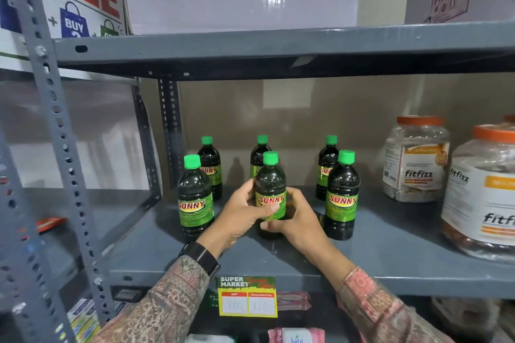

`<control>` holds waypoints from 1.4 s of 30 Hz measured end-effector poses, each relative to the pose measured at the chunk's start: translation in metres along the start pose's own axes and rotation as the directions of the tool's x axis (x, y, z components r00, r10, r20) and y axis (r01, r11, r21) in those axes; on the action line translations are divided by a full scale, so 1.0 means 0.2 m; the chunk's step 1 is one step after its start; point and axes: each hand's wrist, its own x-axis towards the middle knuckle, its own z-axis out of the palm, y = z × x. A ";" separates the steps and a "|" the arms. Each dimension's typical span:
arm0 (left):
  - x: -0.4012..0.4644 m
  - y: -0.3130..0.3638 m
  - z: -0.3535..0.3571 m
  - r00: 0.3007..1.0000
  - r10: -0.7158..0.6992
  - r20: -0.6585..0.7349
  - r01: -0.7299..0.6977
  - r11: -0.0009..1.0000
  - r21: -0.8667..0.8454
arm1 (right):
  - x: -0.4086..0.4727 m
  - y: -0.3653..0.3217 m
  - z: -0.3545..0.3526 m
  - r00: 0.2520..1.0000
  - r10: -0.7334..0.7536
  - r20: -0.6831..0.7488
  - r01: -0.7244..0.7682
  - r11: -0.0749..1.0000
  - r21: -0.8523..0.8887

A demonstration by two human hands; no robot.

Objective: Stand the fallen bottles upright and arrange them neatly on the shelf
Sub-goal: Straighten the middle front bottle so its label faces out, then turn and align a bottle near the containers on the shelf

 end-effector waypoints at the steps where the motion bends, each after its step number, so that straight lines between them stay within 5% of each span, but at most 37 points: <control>1: -0.01 0.00 -0.01 1.000 0.001 0.002 -0.001 1.000 0.002 | -0.01 0.00 0.01 1.000 0.000 0.001 0.000 1.000 -0.001; 26: -0.21 0.07 -0.05 0.999 0.025 -0.020 -0.026 0.999 -0.028 | -0.14 -0.09 0.07 0.999 0.001 0.044 0.004 0.993 -0.121; 29: -0.31 0.05 -0.04 0.975 0.028 -0.220 -0.003 0.994 0.114 | -0.24 -0.10 -0.06 0.998 0.032 0.059 -0.024 0.990 -0.137; 32: -0.46 0.02 0.04 0.900 0.202 -0.386 -0.098 0.957 0.272 | -0.39 -0.06 -0.29 0.999 0.034 0.030 -0.031 0.995 -0.100; 38: -0.25 0.14 0.43 0.989 0.142 -0.041 -0.130 0.967 0.217 | -0.34 0.04 -0.72 0.951 0.032 -0.307 -0.063 0.994 -0.094; 42: 0.09 0.17 0.63 0.995 0.019 0.097 -0.031 0.992 0.122 | -0.15 0.06 -0.77 0.985 0.083 -0.153 -0.103 0.987 -0.127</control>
